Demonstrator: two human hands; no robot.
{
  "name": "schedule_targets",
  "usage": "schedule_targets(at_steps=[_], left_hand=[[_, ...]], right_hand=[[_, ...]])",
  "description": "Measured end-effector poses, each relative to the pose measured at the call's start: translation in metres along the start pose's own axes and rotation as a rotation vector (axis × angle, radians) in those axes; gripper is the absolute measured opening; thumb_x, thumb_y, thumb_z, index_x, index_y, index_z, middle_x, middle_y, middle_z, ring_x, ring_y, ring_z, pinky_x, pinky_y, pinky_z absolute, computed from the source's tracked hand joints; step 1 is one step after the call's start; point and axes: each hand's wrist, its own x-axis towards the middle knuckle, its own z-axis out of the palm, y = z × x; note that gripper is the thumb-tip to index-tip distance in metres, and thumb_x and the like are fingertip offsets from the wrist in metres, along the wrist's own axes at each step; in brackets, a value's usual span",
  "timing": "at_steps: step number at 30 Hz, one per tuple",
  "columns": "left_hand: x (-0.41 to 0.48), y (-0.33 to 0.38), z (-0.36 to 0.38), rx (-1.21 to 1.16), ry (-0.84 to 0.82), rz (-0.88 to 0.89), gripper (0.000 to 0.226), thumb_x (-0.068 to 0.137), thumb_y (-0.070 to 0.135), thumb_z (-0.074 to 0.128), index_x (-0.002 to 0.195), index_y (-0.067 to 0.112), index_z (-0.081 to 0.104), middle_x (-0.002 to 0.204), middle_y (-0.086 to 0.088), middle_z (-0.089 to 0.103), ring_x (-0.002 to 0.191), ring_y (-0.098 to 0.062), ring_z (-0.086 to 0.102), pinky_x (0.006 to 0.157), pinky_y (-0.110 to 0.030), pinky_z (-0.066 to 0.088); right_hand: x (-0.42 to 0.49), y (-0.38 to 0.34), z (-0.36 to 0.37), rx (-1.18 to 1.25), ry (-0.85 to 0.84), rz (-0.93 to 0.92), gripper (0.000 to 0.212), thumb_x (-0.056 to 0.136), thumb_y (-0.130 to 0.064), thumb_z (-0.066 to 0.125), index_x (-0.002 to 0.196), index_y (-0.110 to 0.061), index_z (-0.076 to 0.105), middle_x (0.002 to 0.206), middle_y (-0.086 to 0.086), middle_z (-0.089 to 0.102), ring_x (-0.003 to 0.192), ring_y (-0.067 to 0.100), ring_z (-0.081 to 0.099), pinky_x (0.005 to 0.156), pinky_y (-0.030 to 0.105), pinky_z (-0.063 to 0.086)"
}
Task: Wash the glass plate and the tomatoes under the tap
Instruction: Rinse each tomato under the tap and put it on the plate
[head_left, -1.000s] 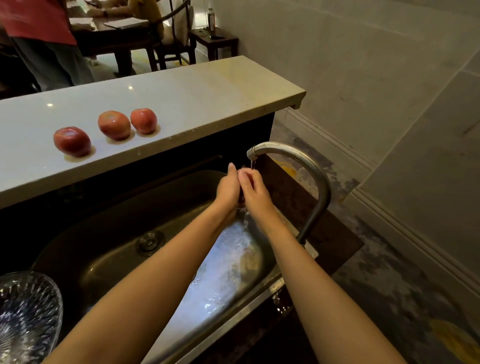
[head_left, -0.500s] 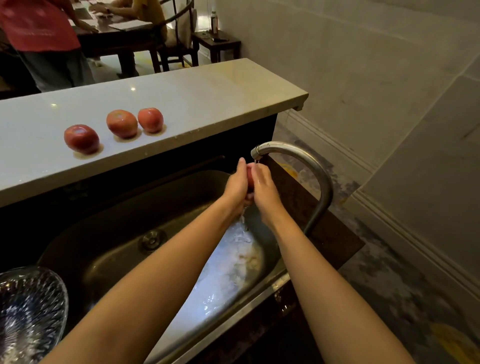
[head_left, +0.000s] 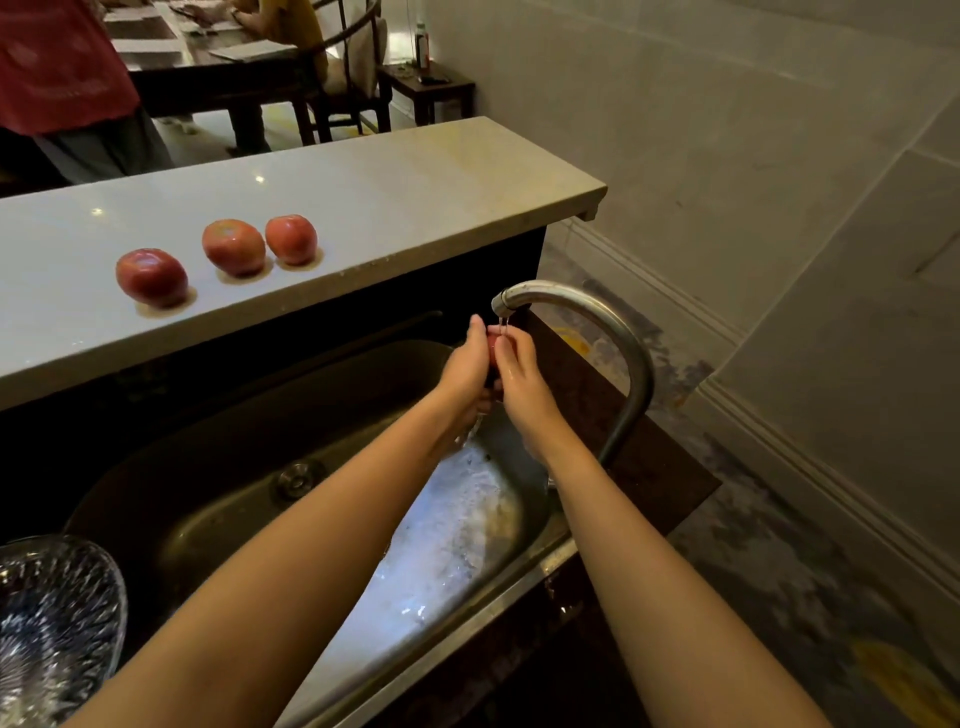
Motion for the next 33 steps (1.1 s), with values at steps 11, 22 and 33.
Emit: schedule_targets(at_steps=[11,22,33], left_hand=[[-0.010,-0.029,0.008,0.276,0.036,0.303,0.052,0.098,0.047,0.023,0.111,0.007,0.055,0.080,0.002,0.056,0.073,-0.007,0.055,0.058,-0.019,0.041],[-0.010,0.007,0.012,-0.152,-0.005,0.000,0.052,0.097,0.049,0.025,0.096,0.014,0.064,0.082,-0.004,0.064,0.079,-0.016,0.061,0.066,-0.031,0.051],[-0.027,0.001,0.010,0.046,-0.009,0.115,0.038,0.095,0.027,0.045,0.125,0.004,0.049,0.119,-0.019,0.060,0.108,-0.028,0.059,0.094,-0.038,0.050]], right_hand=[[0.019,-0.017,0.005,0.326,0.408,0.525,0.040,0.090,-0.031,0.041,0.099,-0.001,0.066,0.081,0.015,0.070,0.085,0.033,0.063,0.078,0.039,0.051],[0.008,-0.017,0.007,0.007,0.190,0.170,0.036,0.097,-0.043,0.033,0.110,-0.018,0.055,0.106,0.007,0.063,0.099,0.024,0.060,0.080,0.035,0.052],[0.011,-0.020,0.003,0.213,0.309,0.440,0.036,0.093,-0.042,0.041,0.082,-0.017,0.064,0.077,0.006,0.063,0.068,0.019,0.060,0.050,0.026,0.043]])
